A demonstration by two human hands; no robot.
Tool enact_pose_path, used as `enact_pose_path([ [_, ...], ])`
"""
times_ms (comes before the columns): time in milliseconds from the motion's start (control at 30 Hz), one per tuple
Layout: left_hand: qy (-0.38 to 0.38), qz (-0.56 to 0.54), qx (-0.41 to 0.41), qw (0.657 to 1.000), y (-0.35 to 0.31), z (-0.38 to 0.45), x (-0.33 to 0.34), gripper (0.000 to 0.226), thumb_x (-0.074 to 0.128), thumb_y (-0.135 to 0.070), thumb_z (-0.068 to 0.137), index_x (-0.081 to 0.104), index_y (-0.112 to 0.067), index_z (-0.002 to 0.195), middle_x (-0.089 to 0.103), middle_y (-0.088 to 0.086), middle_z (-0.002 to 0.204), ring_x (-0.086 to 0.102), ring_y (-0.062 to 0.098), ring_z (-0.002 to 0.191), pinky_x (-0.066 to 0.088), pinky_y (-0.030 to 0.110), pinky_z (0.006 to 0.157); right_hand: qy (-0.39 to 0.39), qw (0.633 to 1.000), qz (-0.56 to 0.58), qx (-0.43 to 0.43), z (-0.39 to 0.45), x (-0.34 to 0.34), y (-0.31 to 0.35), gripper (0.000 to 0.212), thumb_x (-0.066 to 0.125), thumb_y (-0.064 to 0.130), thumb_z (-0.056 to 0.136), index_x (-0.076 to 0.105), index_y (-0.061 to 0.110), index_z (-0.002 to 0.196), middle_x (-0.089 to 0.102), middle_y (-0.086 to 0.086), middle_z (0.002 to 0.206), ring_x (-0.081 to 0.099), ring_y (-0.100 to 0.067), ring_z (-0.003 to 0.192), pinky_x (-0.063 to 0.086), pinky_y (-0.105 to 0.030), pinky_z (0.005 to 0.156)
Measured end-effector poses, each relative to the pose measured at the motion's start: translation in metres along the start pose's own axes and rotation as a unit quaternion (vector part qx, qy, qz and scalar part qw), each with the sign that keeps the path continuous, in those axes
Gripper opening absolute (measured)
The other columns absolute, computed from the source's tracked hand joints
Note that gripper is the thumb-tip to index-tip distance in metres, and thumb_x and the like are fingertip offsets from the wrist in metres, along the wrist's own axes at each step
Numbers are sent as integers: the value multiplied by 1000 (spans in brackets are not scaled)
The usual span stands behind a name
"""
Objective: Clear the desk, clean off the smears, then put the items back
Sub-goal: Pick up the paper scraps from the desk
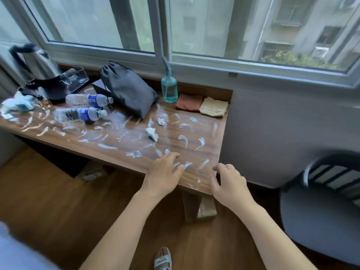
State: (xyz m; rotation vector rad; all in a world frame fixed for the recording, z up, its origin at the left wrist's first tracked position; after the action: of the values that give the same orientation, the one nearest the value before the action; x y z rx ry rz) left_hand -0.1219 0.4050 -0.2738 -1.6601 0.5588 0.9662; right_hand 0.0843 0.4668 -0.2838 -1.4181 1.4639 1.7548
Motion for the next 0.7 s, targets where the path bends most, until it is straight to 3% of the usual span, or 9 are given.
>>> enact_pose_path([
  [133, 0, 8, -3, 1000, 59, 44, -41, 40, 51, -31, 108, 54, -21, 147, 56, 1, 141, 52, 23, 132, 47, 42, 106, -13, 1000, 12, 8, 34, 9, 55, 33, 47, 34, 103, 57, 23, 133, 58, 2, 128, 57, -22, 112, 42, -41, 95],
  [233, -16, 37, 4, 999, 96, 89, -52, 35, 55, -23, 105, 60, -22, 140, 58, 5, 135, 56, 28, 126, 48, 44, 103, -17, 999, 29, 2, 54, 15, 83, 31, 48, 30, 104, 57, 23, 133, 59, 4, 124, 58, -17, 105, 41, -33, 87],
  [300, -11, 56, 6, 998, 113, 116, -53, 37, 57, -23, 104, 60, -24, 141, 56, 5, 138, 55, 29, 126, 48, 45, 103, -14, 999, 35, -10, 68, 19, 95, 29, 49, 30, 103, 58, 23, 130, 61, 4, 119, 58, -15, 98, 48, -33, 84],
  [400, 22, 95, 23, 995, 124, 145, -48, 48, 56, -28, 106, 49, -30, 154, 44, 6, 154, 43, 31, 140, 43, 46, 113, 4, 999, 23, -30, 95, 24, 106, 30, 49, 30, 103, 56, 23, 131, 61, 5, 123, 59, -15, 105, 52, -34, 88],
  [500, 58, 142, 30, 988, 131, 165, -38, 50, 56, -35, 106, 45, -36, 155, 40, 6, 158, 36, 31, 144, 36, 46, 119, 18, 998, 21, -53, 127, 24, 117, 30, 49, 26, 104, 57, 19, 132, 62, 3, 121, 57, -16, 112, 48, -30, 88],
  [700, 14, 140, 27, 990, 131, 175, -35, 14, 60, -26, 100, 68, -23, 112, 63, 0, 122, 50, 26, 121, 43, 41, 101, 9, 993, 72, -95, 206, 38, 138, 12, 54, 20, 101, 66, 18, 104, 62, 13, 83, 60, -12, 78, 54, -40, 73],
])
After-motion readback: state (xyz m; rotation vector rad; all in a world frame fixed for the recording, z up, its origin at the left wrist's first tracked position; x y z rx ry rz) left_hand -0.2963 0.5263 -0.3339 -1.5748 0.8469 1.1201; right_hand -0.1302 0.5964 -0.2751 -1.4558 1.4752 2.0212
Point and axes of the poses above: each hand's wrist, its own z-axis towards the middle knuckle, its own x-axis out of the palm, y = z × x, the point moved 3 cm from there along z, towards the middle knuckle
